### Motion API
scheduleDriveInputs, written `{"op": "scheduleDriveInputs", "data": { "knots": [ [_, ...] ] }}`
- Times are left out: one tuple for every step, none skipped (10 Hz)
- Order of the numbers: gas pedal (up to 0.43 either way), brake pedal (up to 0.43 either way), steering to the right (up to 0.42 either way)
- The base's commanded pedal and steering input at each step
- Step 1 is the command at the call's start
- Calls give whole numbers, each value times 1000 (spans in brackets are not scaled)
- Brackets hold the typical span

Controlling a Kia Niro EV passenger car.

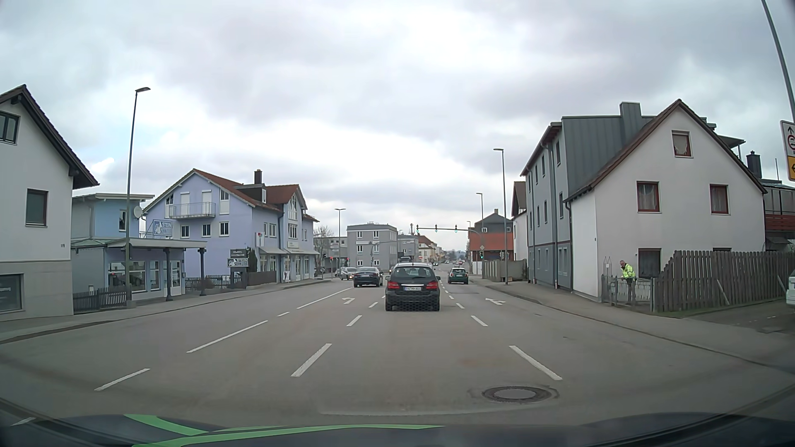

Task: Follow the waypoints while adhering to traffic rules and regulations

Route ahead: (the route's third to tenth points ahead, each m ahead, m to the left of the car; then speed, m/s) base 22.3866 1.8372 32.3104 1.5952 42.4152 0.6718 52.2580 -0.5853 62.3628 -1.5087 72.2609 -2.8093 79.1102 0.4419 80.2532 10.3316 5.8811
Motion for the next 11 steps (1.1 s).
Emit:
{"op": "scheduleDriveInputs", "data": {
  "knots": [
    [339, 0, 15],
    [339, 0, 15],
    [339, 0, 16],
    [339, 0, 15],
    [339, 0, 16],
    [339, 0, 15],
    [339, 0, 15],
    [339, 0, 15],
    [339, 0, 15],
    [339, 0, 13],
    [339, 0, 13]
  ]
}}
